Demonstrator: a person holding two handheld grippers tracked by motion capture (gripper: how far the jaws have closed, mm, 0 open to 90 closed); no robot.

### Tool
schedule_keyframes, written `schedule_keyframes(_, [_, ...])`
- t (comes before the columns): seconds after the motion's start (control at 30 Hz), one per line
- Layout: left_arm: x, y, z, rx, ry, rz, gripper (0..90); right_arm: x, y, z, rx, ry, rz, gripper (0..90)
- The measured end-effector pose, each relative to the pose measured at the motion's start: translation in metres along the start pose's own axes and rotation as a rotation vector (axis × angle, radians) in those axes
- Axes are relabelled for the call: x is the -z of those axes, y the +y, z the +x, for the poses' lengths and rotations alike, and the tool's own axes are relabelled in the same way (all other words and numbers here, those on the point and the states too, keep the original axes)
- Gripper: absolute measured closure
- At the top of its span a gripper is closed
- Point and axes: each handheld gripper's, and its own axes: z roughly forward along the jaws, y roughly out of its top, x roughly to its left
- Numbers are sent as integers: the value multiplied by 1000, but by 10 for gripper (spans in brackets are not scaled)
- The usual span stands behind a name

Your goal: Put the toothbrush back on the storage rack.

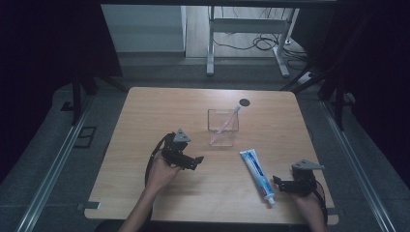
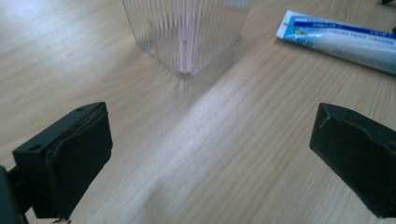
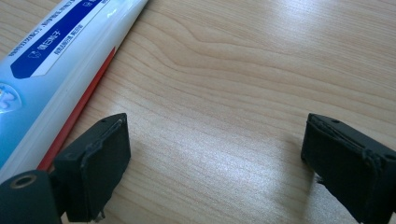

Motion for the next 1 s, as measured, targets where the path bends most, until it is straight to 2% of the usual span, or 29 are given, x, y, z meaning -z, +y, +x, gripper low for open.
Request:
schedule_keyframes(0.3, [4, -23, -3, 3, 16, -3, 0, 0, 0, 0, 0, 0, 0, 79])
schedule_keyframes(0.57, [4, -43, -6, 11, 23, 13, 0, 0, 0, 0, 0, 0, -1, 79])
schedule_keyframes(1.0, [-5, -66, -10, 17, 36, 80, 0, 0, 0, 0, -2, -1, 0, 79])
